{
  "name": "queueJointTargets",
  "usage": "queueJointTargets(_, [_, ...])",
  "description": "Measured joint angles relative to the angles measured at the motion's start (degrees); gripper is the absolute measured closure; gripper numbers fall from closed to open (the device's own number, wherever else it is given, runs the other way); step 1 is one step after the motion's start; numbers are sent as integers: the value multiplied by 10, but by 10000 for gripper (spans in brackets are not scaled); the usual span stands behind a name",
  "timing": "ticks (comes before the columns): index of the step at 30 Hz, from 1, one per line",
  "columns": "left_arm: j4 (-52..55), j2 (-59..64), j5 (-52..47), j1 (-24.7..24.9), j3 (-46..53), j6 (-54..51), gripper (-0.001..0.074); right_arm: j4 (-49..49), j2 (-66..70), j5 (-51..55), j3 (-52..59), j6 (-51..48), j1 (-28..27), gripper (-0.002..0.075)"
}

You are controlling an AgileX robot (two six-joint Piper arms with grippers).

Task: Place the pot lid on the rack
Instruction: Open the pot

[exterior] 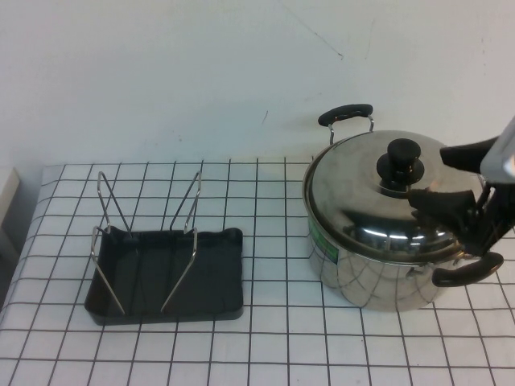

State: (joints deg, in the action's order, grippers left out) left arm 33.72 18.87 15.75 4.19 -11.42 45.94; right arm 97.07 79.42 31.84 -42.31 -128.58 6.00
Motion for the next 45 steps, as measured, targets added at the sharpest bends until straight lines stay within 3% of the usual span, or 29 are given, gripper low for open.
queueJointTargets(2, [115, 41, 48, 0, -24, 82, 737, 0, 16, 0, -24, 18, 0, 130])
queueJointTargets(6, [232, 117, 105, 0, -64, 190, 737, 1, 50, 1, -70, 30, 0, 90])
queueJointTargets(14, [243, 216, 140, 0, -103, 224, 737, 1, 139, 1, -154, 58, 0, 83])
queueJointTargets(27, [220, 230, 175, 0, -108, 225, 737, 4, 225, 14, -195, 114, 0, 123])
queueJointTargets(31, [220, 230, 175, 0, -108, 225, 737, 4, 226, 21, -195, 114, 1, 190])
queueJointTargets(36, [220, 230, 185, 0, -108, 236, 737, 4, 226, 27, -195, 108, 1, 396])
queueJointTargets(45, [221, 230, 253, 0, -108, 256, 737, 4, 223, 38, -196, 105, 1, 392])
